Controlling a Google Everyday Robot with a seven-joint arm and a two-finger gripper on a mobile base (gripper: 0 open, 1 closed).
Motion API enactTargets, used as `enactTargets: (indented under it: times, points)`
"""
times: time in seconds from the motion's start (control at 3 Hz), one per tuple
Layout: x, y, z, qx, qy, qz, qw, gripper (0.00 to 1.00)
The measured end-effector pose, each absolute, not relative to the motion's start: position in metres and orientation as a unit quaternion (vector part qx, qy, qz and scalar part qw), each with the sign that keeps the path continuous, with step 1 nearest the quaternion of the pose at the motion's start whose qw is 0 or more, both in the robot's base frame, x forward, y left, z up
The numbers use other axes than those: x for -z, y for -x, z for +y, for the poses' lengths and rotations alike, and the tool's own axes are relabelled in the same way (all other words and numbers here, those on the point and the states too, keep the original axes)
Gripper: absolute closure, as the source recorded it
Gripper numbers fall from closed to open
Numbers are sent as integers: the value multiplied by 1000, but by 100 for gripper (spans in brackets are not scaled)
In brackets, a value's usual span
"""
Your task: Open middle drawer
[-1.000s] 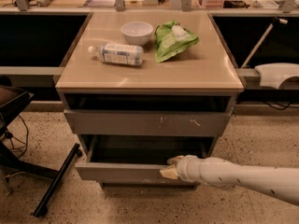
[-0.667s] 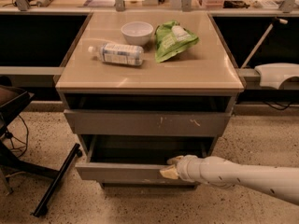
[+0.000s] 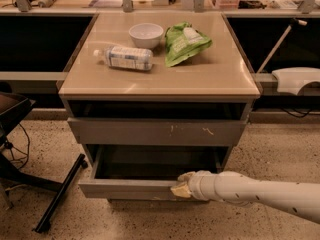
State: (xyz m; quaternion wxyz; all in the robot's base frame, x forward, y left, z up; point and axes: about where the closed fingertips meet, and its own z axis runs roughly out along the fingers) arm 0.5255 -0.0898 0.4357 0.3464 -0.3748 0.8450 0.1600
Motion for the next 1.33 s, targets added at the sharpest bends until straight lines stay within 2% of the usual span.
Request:
enactTargets:
  times: [1.33]
  points:
    - [-435,-475,-92,-172,392,840,333,100]
